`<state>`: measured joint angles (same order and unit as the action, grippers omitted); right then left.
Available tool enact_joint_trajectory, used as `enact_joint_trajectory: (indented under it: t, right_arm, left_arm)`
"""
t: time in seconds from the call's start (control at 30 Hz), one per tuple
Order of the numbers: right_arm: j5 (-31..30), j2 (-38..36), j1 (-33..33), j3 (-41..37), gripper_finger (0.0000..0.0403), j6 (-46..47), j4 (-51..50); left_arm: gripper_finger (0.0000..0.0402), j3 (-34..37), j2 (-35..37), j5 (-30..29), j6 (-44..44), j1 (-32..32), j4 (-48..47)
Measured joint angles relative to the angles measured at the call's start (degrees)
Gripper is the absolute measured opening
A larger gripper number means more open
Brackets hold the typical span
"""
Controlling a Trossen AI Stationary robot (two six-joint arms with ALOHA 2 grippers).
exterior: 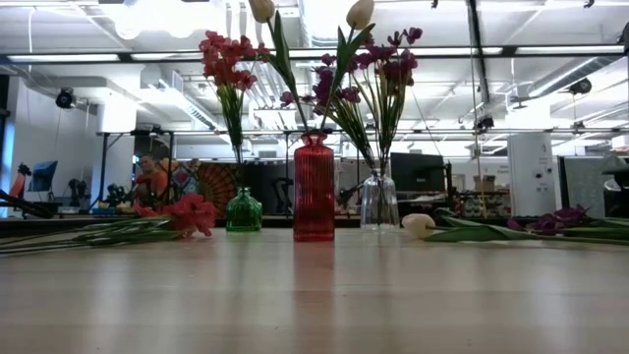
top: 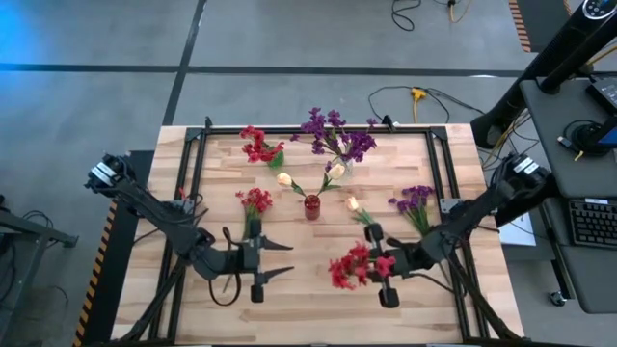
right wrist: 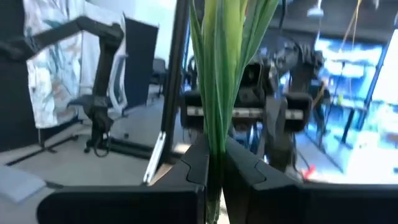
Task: Sort flowers into vase by color
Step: Put the red flowers into the green vase
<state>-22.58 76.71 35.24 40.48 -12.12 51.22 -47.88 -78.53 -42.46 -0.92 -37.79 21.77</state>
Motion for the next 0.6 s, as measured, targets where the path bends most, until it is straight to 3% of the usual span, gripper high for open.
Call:
enact_joint_trajectory:
  t: [0.33, 0.6]
  right_arm:
    - [3.6, 7.1, -1.0, 2.0, 0.0018, -10.0, 11.7]
    - [5.6, 9.1, -2.8, 7.0, 0.0018, -12.8, 10.1]
  left_arm:
    - [0.0265, 0.0, -7.3, 0.6, 7.7, 1.7, 14.3]
    - [0.0258, -0.3, -11.9, 12.2, 7.6, 6.2, 22.7]
